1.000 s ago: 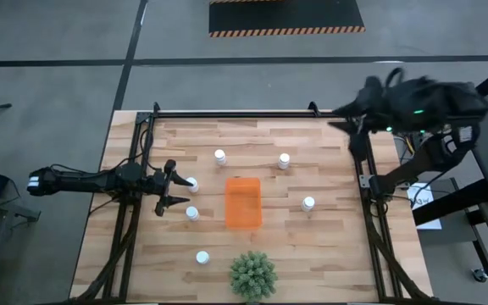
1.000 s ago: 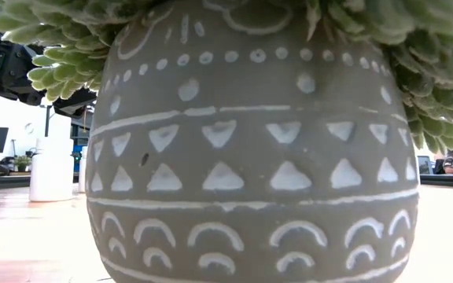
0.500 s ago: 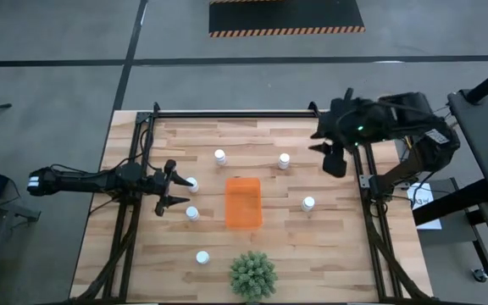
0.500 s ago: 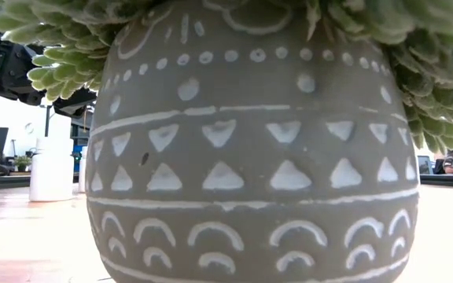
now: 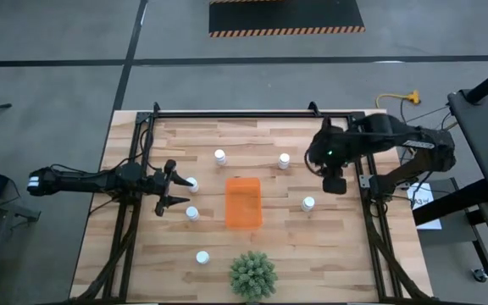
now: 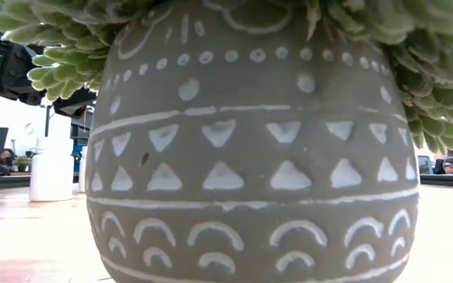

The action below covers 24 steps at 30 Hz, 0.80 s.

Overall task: Pick and place pill bottles into a basket
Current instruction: Put the white pill bottle into the orange bin

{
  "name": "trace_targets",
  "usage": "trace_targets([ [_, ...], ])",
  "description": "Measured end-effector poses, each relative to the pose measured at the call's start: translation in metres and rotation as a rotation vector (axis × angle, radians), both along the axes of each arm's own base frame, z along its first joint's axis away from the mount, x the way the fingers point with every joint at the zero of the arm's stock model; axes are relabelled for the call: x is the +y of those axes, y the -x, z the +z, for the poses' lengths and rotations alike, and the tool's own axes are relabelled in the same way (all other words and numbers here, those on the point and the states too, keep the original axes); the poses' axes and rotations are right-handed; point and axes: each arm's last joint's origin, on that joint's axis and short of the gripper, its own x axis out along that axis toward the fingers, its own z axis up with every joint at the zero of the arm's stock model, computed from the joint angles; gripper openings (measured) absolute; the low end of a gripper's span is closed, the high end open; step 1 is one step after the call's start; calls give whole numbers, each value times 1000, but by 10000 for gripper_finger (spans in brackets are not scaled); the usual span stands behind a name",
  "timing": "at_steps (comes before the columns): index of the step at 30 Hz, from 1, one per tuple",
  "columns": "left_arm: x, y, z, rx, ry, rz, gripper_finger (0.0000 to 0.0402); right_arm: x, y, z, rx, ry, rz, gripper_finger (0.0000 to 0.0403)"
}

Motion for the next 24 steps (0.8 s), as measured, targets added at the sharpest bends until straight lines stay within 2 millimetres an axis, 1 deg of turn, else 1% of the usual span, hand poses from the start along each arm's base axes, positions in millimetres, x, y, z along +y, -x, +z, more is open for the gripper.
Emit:
trace_targets([
  [7,0,0,0,0,0,0,233,2,-5,-48,189,-25,82,128],
  [10,0,0,0,0,0,0,233,2,-8,-68,225,-22,101,128],
  [13,0,0,0,0,0,0,233,3,-11,-84,235,-32,135,128],
  [19,0,0,0,0,0,0,233,7,-19,-111,194,-155,199,128],
  [24,0,0,0,0,0,0,233,9,-19,-134,212,-155,218,128],
])
